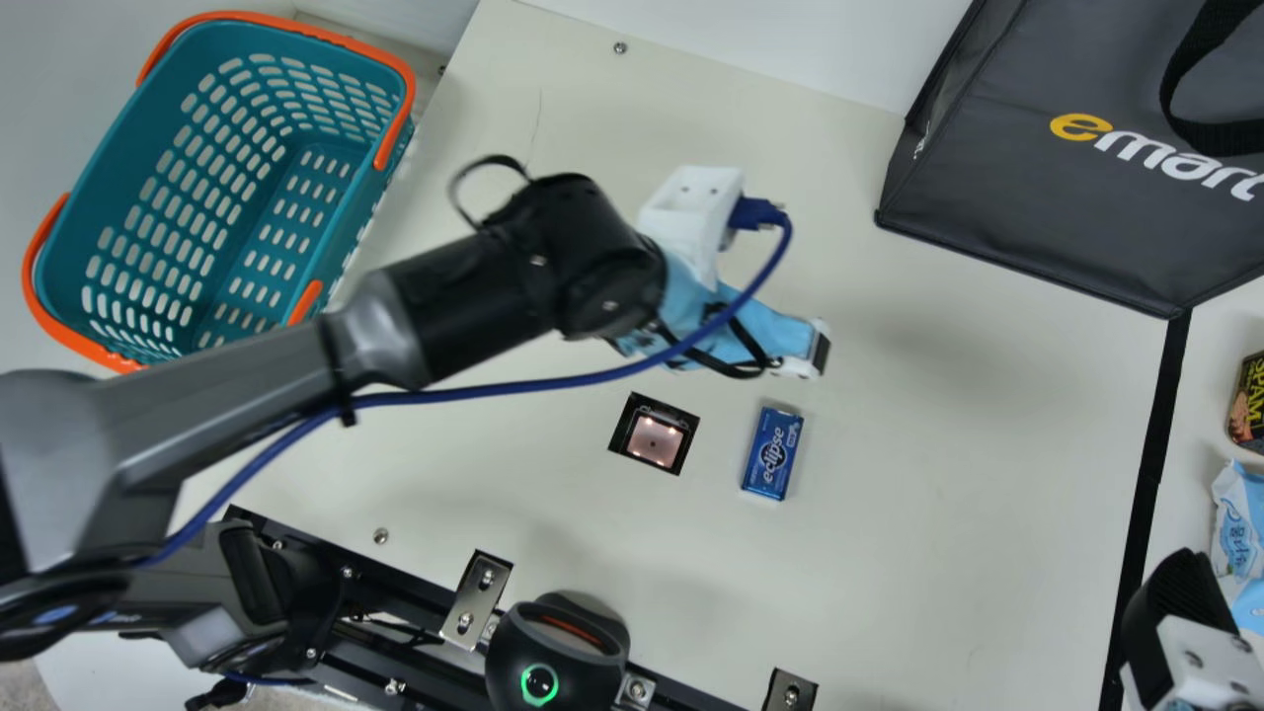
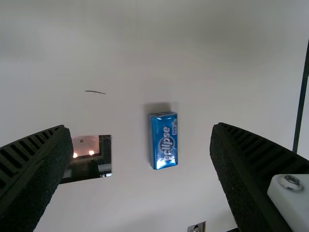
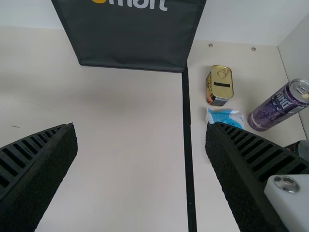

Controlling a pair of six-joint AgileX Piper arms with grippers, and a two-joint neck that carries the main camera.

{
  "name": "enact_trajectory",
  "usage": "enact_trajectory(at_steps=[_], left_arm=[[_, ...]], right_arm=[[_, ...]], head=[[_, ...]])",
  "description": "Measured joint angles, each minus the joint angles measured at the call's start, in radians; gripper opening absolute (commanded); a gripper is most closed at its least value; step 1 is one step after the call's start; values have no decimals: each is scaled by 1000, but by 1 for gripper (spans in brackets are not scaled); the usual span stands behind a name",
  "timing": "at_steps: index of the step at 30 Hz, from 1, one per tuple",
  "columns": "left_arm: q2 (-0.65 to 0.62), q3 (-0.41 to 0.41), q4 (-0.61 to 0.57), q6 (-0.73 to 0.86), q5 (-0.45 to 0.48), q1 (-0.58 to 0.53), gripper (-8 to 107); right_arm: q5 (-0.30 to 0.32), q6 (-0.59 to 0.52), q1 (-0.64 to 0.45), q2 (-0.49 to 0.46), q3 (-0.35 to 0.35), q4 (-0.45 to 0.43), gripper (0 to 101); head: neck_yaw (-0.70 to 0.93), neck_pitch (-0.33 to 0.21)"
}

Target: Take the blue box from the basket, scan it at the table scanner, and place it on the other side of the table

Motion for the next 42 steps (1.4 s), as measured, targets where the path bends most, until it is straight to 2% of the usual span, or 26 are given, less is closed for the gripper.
enact_trajectory(at_steps=[7, 16, 25, 36, 42], left_arm=[[-153, 114, -43, 140, -9, 119, 90], [-347, 210, -2, 264, 16, 220, 90], [-509, 217, 89, 288, 66, 276, 90], [-665, 185, 218, 313, 117, 356, 90], [-680, 184, 236, 315, 122, 360, 90]], right_arm=[[0, 0, 0, 0, 0, 0, 95], [0, 0, 0, 0, 0, 0, 95], [0, 0, 0, 0, 0, 0, 95], [-1, 0, 0, 0, 0, 0, 95], [-1, 0, 0, 0, 0, 0, 95]], head=[[2, 0], [0, 0], [0, 0], [0, 0], [0, -2]])
